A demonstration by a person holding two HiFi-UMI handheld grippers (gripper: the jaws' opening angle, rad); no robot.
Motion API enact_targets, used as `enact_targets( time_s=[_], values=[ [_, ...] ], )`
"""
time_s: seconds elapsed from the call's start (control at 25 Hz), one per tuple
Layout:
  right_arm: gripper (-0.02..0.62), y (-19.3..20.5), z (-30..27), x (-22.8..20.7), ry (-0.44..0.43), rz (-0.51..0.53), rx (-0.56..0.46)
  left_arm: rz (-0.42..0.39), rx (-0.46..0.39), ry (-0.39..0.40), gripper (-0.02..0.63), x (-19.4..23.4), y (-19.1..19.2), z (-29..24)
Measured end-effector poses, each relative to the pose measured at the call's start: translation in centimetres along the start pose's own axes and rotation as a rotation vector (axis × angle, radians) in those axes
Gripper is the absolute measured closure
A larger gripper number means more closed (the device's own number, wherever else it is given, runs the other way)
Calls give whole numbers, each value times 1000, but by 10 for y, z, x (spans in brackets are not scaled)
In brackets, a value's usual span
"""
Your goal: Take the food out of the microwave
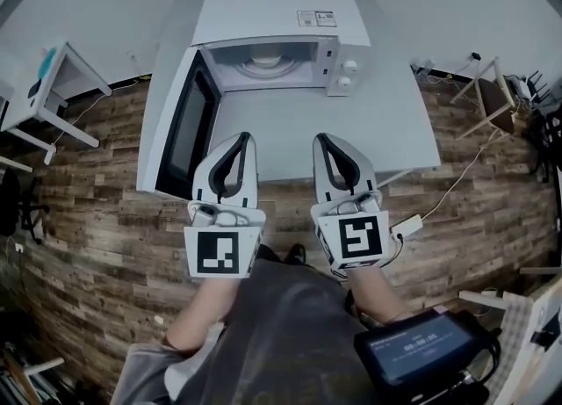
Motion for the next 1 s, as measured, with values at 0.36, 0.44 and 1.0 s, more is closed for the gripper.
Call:
enact_targets(
  time_s=[0.36, 0.44, 1.0],
  values=[
    [586, 5, -27, -5, -72, -5, 3, 3, 26, -70, 598, 10, 8, -12],
    [586, 7, -34, -6, -80, -5, 4, 1, 29, -79, 598, 15, 11, -16],
    [586, 26, -122, -27, -102, 16, 46, 48, 44, -88, 598, 61, 44, -89]
  ],
)
Point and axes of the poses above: the fingertips, and each gripper's own axes: z backward along the fingers, x to its left, y out of its underside, the point moved 4 cm from there along z, backward along the fingers, and after that the axes turned 2 degrees about -x, right-handed, at the moved point
